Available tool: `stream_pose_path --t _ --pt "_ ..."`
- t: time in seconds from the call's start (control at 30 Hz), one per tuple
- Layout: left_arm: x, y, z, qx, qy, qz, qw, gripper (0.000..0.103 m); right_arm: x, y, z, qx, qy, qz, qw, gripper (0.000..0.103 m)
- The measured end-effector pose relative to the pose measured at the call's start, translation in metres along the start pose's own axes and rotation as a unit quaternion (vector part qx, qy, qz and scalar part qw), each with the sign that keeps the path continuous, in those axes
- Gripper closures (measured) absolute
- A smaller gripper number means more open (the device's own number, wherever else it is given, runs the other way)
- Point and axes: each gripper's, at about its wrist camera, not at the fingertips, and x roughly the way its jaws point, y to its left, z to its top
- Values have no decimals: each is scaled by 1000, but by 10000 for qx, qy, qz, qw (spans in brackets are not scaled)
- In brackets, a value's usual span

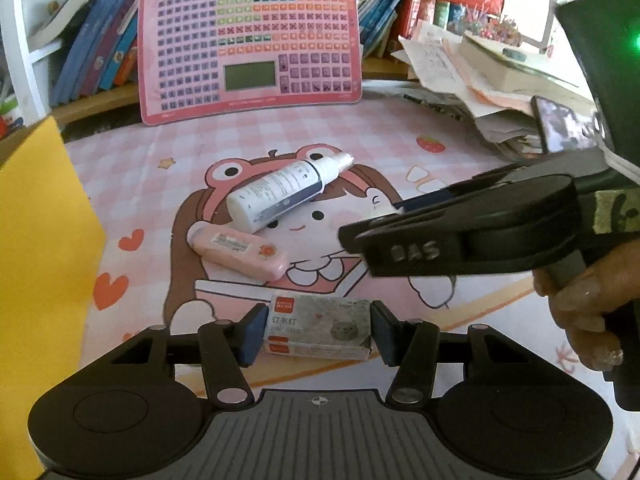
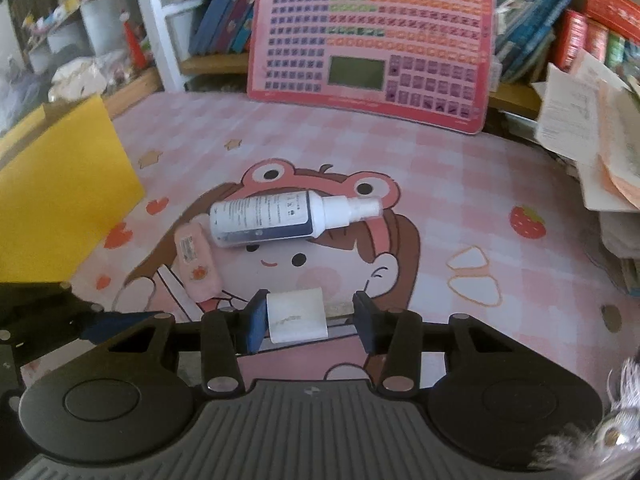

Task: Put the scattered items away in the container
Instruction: 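Grasp the white-and-red staple box with the left tool while the right tool grasps the white plug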

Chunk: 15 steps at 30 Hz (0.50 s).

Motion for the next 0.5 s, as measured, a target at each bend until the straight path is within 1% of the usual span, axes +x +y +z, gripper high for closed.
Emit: stream_pose_path --t 0.1,0.23,0.37,0.5 --pt "-21 4 -3 33 -173 -68 9998 50 -18 3 -4 104 -147 48 9998 61" --pt "-47 12 -9 -12 -326 -54 9995 50 -37 8 -17 324 -229 53 9992 61" --pt "-70 13 -20 164 -392 33 9991 50 -52 18 -34 405 -250 30 9989 61" --pt "-91 16 -32 136 -348 3 9993 50 -61 20 -51 986 -93 211 9949 61"
